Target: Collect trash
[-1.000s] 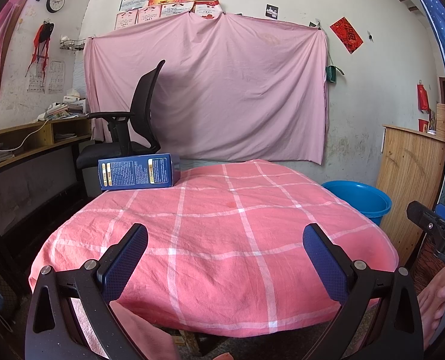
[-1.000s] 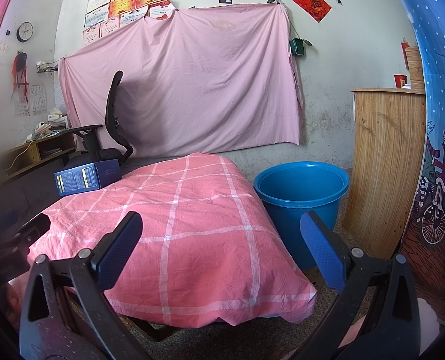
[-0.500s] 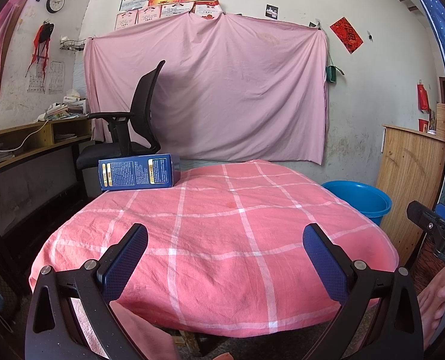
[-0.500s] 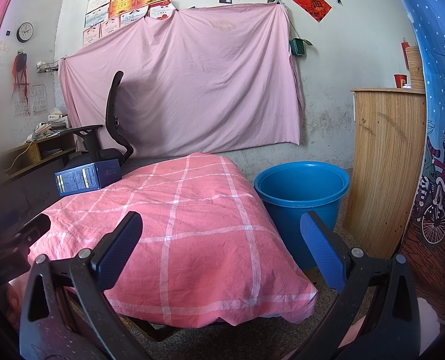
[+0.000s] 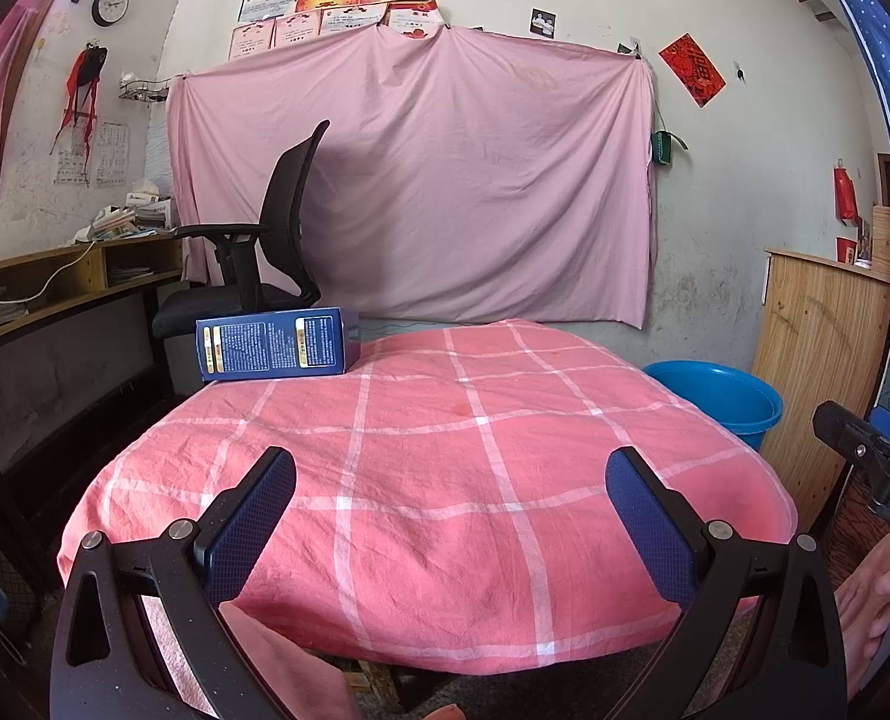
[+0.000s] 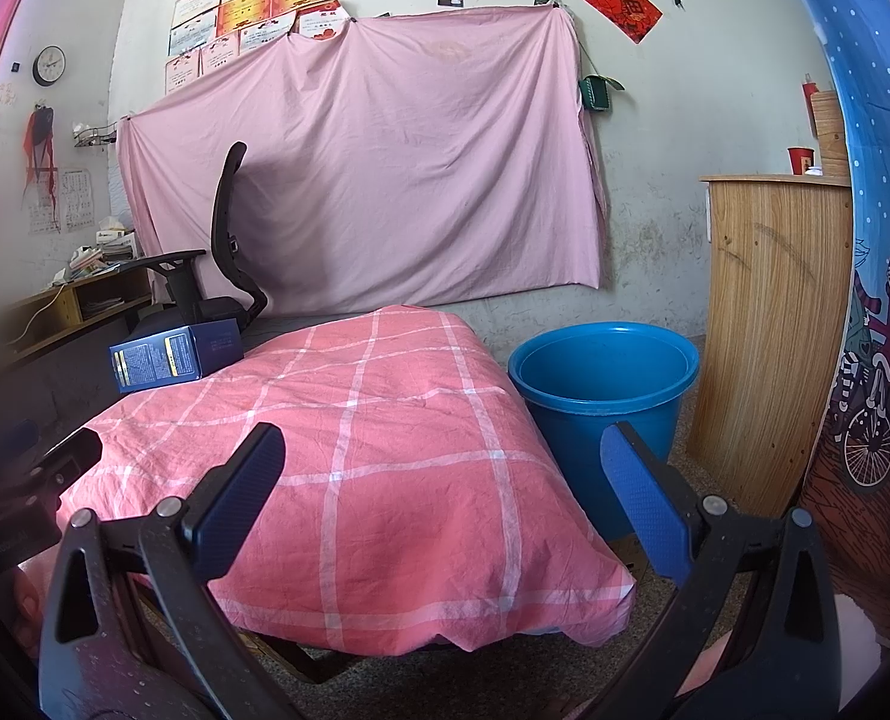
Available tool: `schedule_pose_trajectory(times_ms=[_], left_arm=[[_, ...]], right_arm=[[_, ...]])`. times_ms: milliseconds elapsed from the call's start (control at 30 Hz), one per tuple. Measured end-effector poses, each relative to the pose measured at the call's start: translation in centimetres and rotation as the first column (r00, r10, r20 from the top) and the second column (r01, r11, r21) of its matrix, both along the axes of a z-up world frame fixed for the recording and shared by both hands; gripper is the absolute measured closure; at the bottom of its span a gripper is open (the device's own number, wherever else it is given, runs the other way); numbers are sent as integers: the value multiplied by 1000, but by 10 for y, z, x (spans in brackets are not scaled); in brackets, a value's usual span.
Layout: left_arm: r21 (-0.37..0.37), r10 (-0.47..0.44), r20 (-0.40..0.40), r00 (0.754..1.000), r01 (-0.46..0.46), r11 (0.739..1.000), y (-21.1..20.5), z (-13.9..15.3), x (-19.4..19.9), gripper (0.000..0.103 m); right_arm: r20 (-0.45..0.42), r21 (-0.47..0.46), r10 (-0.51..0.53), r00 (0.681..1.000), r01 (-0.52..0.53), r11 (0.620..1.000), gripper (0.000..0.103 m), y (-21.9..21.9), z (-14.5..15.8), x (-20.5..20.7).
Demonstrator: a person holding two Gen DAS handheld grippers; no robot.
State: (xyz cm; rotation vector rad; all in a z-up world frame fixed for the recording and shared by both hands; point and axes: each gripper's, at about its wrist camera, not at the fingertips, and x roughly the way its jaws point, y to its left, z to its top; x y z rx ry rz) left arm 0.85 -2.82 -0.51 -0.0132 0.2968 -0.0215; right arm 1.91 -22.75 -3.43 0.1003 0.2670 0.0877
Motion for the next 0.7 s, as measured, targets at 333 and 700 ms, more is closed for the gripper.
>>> schedule_pose_trajectory(times_ms=[333,700], left_arm=[[37,23,21,1000,-23,999,-2,-1,-1,2],[46,15,21,1000,-16,999,-5,-3,1,2]], right_arm=[[-1,0,0,1000,0,1000,0,1,0,0],[-3,1,0,1000,0,1000,0,3,0,-1]])
